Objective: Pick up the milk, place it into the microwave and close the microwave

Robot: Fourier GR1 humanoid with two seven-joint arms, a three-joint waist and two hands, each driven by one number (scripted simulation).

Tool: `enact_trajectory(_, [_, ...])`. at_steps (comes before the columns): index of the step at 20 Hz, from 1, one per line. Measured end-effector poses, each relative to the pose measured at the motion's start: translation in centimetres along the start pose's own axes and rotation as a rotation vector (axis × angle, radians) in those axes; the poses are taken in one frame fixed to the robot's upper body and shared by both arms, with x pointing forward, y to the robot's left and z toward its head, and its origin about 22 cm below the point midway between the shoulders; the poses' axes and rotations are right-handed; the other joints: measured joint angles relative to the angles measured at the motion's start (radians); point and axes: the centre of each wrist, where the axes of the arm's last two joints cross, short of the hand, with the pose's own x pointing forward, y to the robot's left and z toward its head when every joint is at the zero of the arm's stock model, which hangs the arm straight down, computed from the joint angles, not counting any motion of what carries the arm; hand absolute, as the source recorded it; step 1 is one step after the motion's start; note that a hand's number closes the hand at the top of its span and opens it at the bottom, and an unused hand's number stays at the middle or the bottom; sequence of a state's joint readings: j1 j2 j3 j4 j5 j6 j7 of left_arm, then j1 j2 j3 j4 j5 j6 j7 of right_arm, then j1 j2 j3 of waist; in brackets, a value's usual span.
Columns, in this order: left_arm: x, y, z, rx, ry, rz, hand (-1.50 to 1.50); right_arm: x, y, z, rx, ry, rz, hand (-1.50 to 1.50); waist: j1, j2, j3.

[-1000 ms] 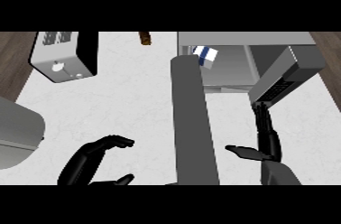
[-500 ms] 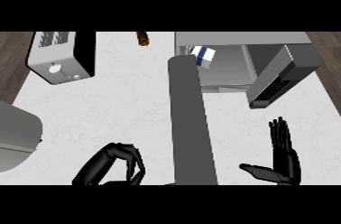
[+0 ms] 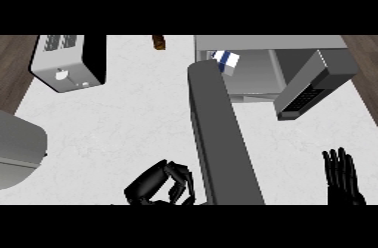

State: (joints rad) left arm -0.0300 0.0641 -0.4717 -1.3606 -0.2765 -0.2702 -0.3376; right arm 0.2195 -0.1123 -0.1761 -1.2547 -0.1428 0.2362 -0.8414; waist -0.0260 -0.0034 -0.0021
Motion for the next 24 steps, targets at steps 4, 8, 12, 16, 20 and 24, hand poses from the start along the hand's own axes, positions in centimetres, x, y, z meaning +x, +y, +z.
enact_trajectory(4, [-0.5, -2.1, -2.8, -0.031, -0.01, -0.007, 1.5, 3.0, -0.6, 0.4, 0.019, -0.021, -0.014, -1.5, 0.001, 0.002, 0.0])
enact_trajectory(8, [-1.0, -4.5, -4.8, -0.052, -0.015, -0.017, 1.5, 5.4, -1.1, 1.0, 0.057, -0.046, -0.046, -1.5, -0.011, 0.005, 0.0])
enact_trajectory(12, [-0.5, -5.5, -6.8, -0.058, -0.007, -0.041, 1.5, 7.5, -1.0, 0.1, 0.106, -0.069, -0.062, -1.5, -0.029, 0.009, -0.001])
enact_trajectory(16, [0.0, -5.9, -8.1, -0.03, -0.007, -0.078, 1.5, 8.9, -0.6, -0.3, 0.15, -0.075, -0.075, -1.5, -0.061, 0.015, -0.002])
enact_trajectory(20, [1.0, -5.7, -9.5, 0.005, 0.003, -0.096, 1.5, 10.0, -0.1, -1.0, 0.202, -0.086, -0.085, -1.5, -0.102, 0.022, -0.003])
enact_trajectory(24, [2.2, -5.1, -10.8, 0.084, -0.023, -0.07, 1.5, 11.0, 0.0, -2.1, 0.241, -0.106, -0.084, -1.5, -0.136, 0.032, -0.005])
